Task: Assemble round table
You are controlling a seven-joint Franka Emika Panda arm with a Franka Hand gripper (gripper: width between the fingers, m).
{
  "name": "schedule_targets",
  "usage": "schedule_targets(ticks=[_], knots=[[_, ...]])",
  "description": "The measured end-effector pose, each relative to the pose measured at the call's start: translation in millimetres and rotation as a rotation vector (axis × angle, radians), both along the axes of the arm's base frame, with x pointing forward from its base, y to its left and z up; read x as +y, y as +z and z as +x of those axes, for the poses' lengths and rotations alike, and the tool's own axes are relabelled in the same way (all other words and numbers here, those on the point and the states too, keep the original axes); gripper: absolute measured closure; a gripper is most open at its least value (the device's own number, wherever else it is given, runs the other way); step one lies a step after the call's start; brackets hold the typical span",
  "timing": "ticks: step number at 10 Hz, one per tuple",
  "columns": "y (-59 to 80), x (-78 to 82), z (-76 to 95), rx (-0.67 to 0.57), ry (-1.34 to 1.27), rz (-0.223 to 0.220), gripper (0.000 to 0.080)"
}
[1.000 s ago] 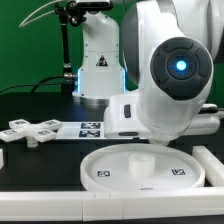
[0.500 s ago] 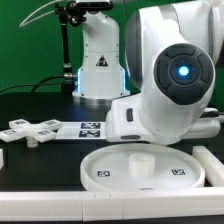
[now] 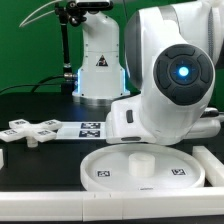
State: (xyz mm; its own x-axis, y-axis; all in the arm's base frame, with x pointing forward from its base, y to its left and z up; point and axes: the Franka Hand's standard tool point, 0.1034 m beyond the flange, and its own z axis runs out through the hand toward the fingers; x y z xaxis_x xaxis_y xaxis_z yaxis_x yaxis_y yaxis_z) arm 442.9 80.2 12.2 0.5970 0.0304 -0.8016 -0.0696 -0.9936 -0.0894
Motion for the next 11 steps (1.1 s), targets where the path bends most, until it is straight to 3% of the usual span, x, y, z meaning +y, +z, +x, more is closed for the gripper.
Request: schedule_targets(ticks=[2, 4, 5, 8, 9, 10, 11], knots=[[28.6, -1.2, 5.5, 0.042, 0.016, 0.034, 0.039], [72.4, 2.1, 19.2, 0.085, 0.025, 0.028, 0.039], [82.0, 5.7, 28.0, 0.082, 0.036, 0.031, 0.0389], [74.6, 7.4, 42.5, -0.045, 0.025, 0.029, 0.0389], [75.9, 6.7, 43.5, -0.105, 0.019, 0.026, 0.0389], [76.5, 3.0, 53.1, -0.183, 0.022, 0.063, 0.0389], [86.5, -2.6, 63.8, -0.261, 0.01, 0.058, 0.0389]])
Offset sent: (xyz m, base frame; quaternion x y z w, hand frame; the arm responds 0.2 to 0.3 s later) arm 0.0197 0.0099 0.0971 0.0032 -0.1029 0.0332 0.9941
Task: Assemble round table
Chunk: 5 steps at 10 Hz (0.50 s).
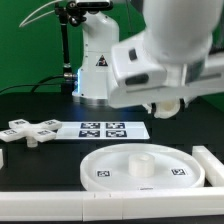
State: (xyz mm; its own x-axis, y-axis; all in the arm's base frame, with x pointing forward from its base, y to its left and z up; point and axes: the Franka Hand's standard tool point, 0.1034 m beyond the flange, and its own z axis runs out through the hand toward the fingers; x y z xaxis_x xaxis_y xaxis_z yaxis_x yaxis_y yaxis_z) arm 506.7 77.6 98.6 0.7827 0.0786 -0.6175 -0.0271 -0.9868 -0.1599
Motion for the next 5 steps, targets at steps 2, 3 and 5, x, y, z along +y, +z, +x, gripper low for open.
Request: schedule_targets(ticks=[2, 3, 5], knots=[[27.3, -0.4, 11.7, -0.089, -0.02, -0.024, 0.0389], [26.3, 0.7, 18.8, -0.184, -0.026, -0.023, 0.0389], [25.0, -1.3, 22.3, -0.321, -0.045, -0.035, 0.0389]])
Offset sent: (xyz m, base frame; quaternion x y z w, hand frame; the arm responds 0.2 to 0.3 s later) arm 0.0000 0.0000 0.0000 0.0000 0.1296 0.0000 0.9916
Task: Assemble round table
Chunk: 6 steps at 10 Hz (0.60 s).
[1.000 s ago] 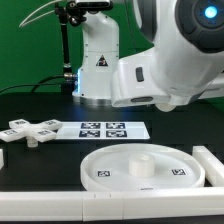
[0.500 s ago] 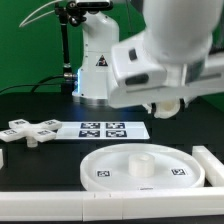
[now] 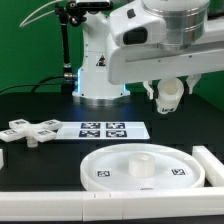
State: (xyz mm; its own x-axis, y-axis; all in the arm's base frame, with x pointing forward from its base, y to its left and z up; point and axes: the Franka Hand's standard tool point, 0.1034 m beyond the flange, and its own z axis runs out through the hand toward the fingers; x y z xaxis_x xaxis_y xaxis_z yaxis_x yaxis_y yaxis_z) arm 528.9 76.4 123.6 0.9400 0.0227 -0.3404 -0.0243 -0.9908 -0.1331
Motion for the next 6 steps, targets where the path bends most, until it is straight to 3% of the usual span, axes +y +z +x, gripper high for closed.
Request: schedule_targets(ticks=[4, 5, 6], knots=[[10.2, -25.0, 30.2, -0.328, 0.045, -0.003, 0.0389], [5.5, -34.4, 31.2, -0.402, 0.036, -0.01, 0.0389], [4.6, -32.5, 31.1, -0.469, 0.035, -0.022, 0.0389]])
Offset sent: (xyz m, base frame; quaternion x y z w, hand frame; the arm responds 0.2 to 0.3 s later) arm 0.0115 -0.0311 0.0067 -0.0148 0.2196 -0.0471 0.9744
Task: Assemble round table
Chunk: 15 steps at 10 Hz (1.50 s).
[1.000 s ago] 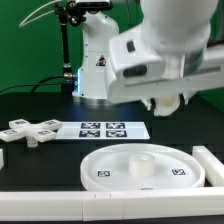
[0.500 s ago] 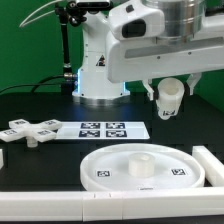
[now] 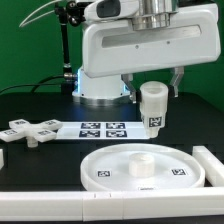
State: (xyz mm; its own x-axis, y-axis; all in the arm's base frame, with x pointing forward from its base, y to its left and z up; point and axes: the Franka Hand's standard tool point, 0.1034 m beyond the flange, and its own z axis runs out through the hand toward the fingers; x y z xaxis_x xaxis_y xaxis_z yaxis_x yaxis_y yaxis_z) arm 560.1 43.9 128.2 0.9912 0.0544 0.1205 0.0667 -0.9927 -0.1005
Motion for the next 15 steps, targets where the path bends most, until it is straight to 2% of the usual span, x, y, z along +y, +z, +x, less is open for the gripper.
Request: schedule_targets(ticks=[1, 2, 3, 6, 9, 12, 15], knots=[[-0.2, -0.5, 1.7, -0.046, 0.001, -0.007, 0.0389], [0.4, -6.2, 7.5, -0.15, 0.022, -0.032, 0.0389], [-3.8, -13.7, 4.6, -0.207, 0.084, -0.065, 0.0389], [-10.5, -30.5, 5.9, -0.205, 0.137, -0.088, 0.0389], [-12.4, -27.6, 5.5, -0.205, 0.143, -0.088, 0.0389], [-23.2, -21.8, 6.1, -0.204, 0.157, -0.088, 0.0389], [-22.9, -19.7, 7.6, -0.204, 0.158, -0.086, 0.0389]])
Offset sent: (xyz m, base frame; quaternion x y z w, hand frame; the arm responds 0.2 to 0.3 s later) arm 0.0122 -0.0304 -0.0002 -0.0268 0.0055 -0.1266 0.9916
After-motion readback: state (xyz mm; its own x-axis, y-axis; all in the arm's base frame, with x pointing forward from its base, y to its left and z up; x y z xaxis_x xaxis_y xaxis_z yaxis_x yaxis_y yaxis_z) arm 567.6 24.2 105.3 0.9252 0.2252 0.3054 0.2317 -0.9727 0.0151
